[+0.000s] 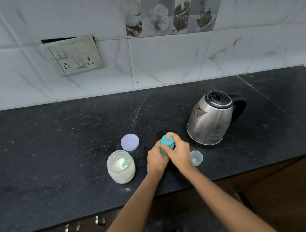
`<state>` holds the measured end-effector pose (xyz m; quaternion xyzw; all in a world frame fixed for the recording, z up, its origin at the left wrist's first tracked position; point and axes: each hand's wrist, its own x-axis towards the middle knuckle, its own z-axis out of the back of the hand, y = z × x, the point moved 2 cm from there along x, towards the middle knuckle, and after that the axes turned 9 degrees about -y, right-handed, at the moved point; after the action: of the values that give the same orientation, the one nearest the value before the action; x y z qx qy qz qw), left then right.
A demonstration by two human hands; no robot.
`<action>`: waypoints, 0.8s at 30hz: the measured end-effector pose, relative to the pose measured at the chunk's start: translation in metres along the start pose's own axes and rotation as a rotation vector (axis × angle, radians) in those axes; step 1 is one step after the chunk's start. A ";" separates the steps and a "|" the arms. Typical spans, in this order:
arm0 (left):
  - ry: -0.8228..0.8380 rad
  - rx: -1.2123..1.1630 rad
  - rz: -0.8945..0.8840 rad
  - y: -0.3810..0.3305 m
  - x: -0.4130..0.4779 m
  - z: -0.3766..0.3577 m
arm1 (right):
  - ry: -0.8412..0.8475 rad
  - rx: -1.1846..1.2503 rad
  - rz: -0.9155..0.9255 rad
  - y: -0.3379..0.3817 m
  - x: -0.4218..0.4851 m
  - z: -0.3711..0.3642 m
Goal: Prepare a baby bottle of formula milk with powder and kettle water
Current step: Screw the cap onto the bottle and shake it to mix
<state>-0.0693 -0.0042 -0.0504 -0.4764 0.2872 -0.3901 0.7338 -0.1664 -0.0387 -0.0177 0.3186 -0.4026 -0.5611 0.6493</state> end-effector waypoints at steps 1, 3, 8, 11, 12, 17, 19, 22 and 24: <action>-0.015 -0.009 0.001 -0.001 -0.002 -0.001 | -0.075 0.018 -0.038 0.006 -0.008 -0.006; -0.030 -0.029 0.014 -0.003 -0.004 -0.002 | -0.163 0.030 -0.083 0.014 -0.018 -0.015; 0.058 0.019 -0.021 0.001 0.002 0.004 | 0.266 -0.081 0.030 0.001 0.020 0.007; 0.118 0.015 -0.018 0.000 0.006 0.006 | 0.706 -0.033 0.093 0.001 0.057 0.026; 0.112 0.027 -0.015 0.000 0.006 0.006 | 0.765 -0.040 0.117 0.003 0.064 0.028; 0.016 -0.014 0.029 0.004 0.002 -0.004 | 0.595 0.004 0.163 -0.012 0.049 0.022; -0.031 -0.062 0.045 0.004 -0.001 -0.008 | 0.430 0.022 0.161 -0.021 0.036 0.016; -0.086 -0.100 0.046 0.001 -0.005 -0.009 | 0.184 -0.040 0.187 -0.019 0.017 0.005; -0.117 -0.112 0.046 -0.001 -0.007 -0.011 | 0.044 -0.019 0.157 -0.013 0.006 -0.002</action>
<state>-0.0817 -0.0034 -0.0535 -0.5320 0.2759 -0.3279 0.7303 -0.1706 -0.0471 -0.0285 0.2919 -0.4067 -0.5051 0.7030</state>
